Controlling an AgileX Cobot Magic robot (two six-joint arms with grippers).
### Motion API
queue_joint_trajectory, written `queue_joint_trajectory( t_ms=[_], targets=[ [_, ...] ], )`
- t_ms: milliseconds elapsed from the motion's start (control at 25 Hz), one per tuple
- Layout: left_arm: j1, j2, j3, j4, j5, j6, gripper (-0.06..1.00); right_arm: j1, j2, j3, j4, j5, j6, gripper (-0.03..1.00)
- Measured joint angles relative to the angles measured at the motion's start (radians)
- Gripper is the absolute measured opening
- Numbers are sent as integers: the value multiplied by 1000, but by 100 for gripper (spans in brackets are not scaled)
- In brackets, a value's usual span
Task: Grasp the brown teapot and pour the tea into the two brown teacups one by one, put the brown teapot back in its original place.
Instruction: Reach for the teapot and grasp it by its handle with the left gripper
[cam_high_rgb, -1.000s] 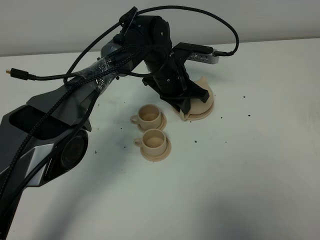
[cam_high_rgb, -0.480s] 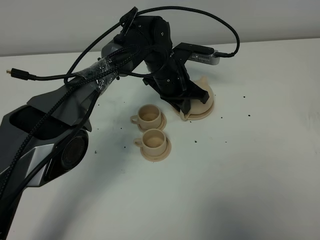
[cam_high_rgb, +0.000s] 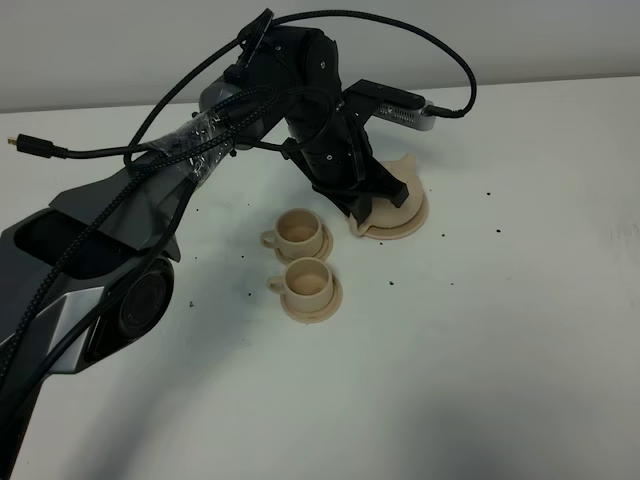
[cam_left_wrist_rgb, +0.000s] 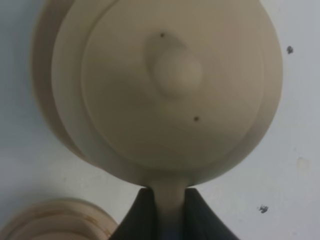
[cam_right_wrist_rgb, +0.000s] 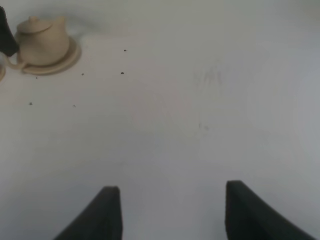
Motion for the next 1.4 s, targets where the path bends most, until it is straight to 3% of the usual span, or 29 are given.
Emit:
queue_joint_trajectory(
  t_ms=[440,920,1400],
  targets=[
    [15,0,0,-2,0,112,15,0,0,0,0,0,0,49],
    [41,-1,-30,1,1,308,15,0,0,0,0,0,0,49],
    [50,-1,-41,5,1,362,15,0,0,0,0,0,0,49]
  ],
)
